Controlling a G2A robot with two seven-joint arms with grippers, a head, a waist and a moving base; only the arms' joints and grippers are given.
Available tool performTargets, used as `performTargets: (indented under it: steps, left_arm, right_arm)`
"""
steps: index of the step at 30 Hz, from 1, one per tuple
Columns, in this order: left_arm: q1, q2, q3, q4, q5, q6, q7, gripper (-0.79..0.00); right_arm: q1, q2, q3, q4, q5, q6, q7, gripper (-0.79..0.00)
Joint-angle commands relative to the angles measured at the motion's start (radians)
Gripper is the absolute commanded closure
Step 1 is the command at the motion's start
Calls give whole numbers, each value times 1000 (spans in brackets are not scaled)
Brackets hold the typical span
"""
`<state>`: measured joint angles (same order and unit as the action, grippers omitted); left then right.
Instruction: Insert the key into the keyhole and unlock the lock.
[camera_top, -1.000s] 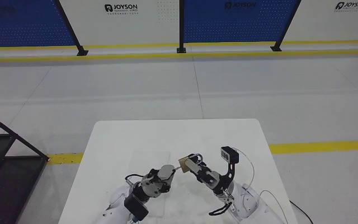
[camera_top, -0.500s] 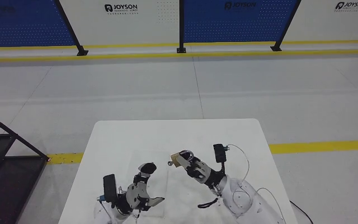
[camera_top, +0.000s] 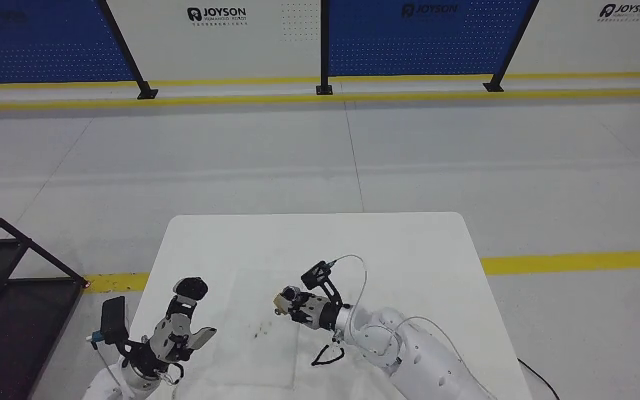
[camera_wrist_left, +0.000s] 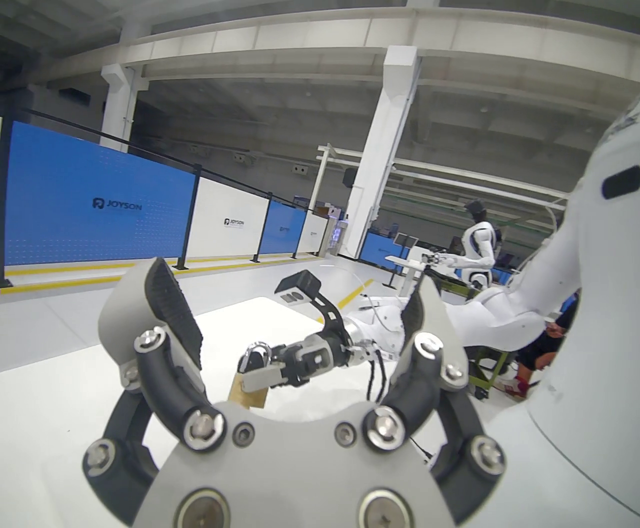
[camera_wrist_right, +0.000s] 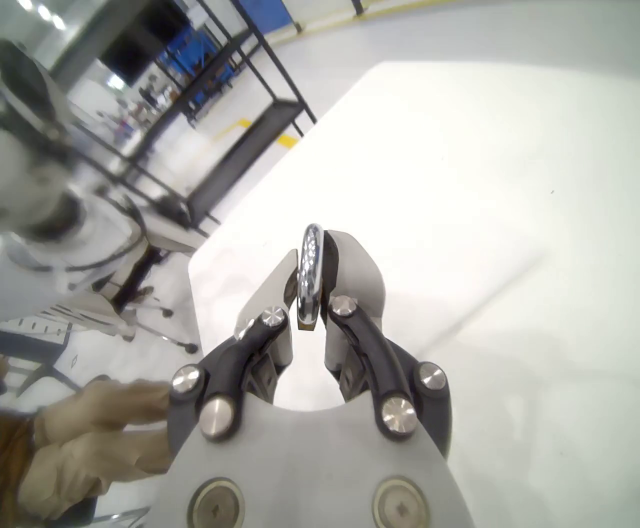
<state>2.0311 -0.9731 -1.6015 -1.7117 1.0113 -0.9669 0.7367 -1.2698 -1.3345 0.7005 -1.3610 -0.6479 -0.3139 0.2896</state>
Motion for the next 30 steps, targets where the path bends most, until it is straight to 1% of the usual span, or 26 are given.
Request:
performTargets:
  steps: [1, 3, 6, 9, 14, 15, 17, 19, 22, 23, 27, 28, 30]
  left_arm:
    - [-2, -1, 0, 2, -5, 24, -6, -785]
    - [-2, -1, 0, 2, -5, 24, -6, -785]
    - [-2, -1, 0, 2, -5, 24, -6, -785]
    - [-2, -1, 0, 2, -5, 24, -6, -785]
    - [-2, -1, 0, 2, -5, 24, -6, -785]
    - [-2, -1, 0, 2, -5, 24, -6, -785]
    - [-2, -1, 0, 2, -5, 24, -6, -785]
    - [-2, -1, 0, 2, -5, 24, -6, -785]
    - [-2, -1, 0, 2, -5, 24, -6, -785]
    - [-2, -1, 0, 2, -5, 24, -6, -785]
    - [-2, -1, 0, 2, -5, 24, -6, -785]
    - [-2, -1, 0, 2, -5, 24, -6, -785]
    - [-2, -1, 0, 2, -5, 24, -6, -785]
  right_arm:
    - [32, -15, -31, 36, 7, 28, 39, 0]
    - [61, -29, -63, 74, -7, 55, 77, 0]
    - [97, -48, -103, 120, -22, 62, 120, 0]
    - [120, -62, -133, 158, -56, 64, 125, 0]
    - [140, -84, -158, 197, -55, 63, 114, 0]
    - [143, -87, -161, 204, -56, 65, 111, -46]
    - [148, -94, -168, 214, -60, 64, 107, -228]
    - [151, -99, -174, 223, -62, 64, 103, -332]
    - [155, -105, -181, 233, -76, 62, 101, -363]
    - [156, -107, -182, 236, -80, 63, 99, -471]
    - [154, -112, -183, 240, -95, 65, 81, -773]
    - [153, -113, -182, 238, -98, 64, 73, -785]
    - [148, -112, -176, 232, -107, 60, 51, -785]
